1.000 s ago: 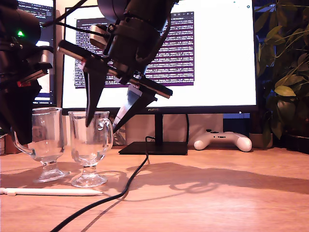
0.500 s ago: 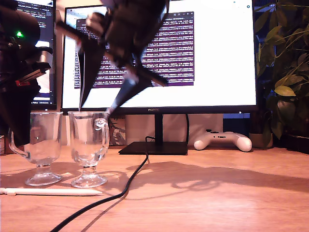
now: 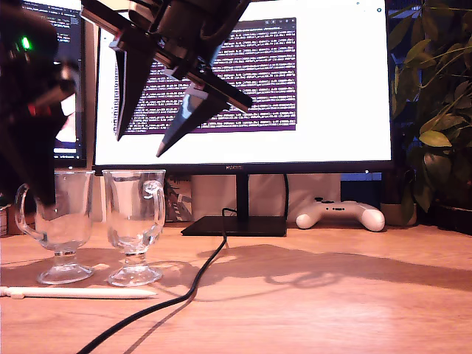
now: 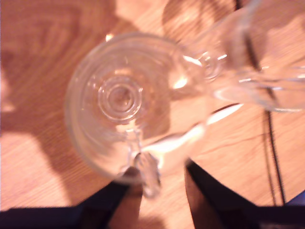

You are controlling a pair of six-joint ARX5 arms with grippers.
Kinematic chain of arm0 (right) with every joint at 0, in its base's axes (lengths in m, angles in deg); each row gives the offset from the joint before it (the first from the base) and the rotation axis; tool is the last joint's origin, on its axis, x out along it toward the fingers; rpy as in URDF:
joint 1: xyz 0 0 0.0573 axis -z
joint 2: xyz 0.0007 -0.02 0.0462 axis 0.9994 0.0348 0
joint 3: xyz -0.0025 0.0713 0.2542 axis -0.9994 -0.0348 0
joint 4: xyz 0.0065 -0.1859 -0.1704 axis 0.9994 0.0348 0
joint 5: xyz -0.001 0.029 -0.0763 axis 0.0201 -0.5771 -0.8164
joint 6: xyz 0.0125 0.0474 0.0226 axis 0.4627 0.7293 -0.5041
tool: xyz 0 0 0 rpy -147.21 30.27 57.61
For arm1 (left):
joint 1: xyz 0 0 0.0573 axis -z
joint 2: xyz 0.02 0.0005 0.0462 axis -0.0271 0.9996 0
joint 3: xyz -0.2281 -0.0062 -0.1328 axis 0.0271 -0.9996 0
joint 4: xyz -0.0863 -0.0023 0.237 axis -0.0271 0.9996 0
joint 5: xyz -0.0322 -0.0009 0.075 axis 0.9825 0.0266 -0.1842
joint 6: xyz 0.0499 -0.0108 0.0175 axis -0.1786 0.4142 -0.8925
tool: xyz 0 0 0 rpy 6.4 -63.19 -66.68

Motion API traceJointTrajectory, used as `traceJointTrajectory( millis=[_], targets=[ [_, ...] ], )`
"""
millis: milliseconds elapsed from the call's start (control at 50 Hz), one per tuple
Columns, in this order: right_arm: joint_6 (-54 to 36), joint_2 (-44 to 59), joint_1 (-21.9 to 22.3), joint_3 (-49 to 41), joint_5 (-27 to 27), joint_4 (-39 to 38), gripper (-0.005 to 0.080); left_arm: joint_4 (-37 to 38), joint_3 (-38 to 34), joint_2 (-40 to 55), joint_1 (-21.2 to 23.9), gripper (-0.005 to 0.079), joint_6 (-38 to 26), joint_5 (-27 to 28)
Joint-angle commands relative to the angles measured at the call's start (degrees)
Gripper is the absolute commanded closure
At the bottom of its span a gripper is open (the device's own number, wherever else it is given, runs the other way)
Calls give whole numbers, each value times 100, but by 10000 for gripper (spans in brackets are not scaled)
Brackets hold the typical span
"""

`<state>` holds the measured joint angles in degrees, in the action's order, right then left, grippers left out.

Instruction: Pick the small glass cups in front of you with each of your hands, and place them behind the white pen

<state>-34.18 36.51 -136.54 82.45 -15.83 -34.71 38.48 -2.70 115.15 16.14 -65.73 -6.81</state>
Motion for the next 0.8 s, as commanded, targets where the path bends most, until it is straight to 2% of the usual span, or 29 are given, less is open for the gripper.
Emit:
traceJointTrajectory(
  millis=[0, 220, 340, 440, 520, 580, 620, 780],
  targets=[
    [-55, 98, -48, 33, 15, 44, 389, -11, -109, -258, 15, 501, -22, -13],
    [-55, 85, 68, 33, -116, 417, 389, 33, -109, -717, -44, 501, -24, -461],
    [-70, 39, 101, 33, -216, 457, 391, 35, -109, -977, -181, 503, -24, -516],
    [-101, -61, 138, 33, -372, 522, 419, 66, -109, -1130, -374, 543, -22, -549],
    [-118, -173, 177, 33, -798, 634, 506, 120, -109, -1204, -525, 657, -22, -555],
    [-120, -256, 227, 33, -1110, 750, 651, 140, -109, -1235, -632, 763, -24, -553],
    [-120, -306, 262, 33, -1263, 833, 762, 146, -111, -1263, -695, 761, -24, -555],
    [-118, -470, 396, 31, -1904, 999, 765, 120, -125, -1349, -914, 762, -48, -557]
  ],
)
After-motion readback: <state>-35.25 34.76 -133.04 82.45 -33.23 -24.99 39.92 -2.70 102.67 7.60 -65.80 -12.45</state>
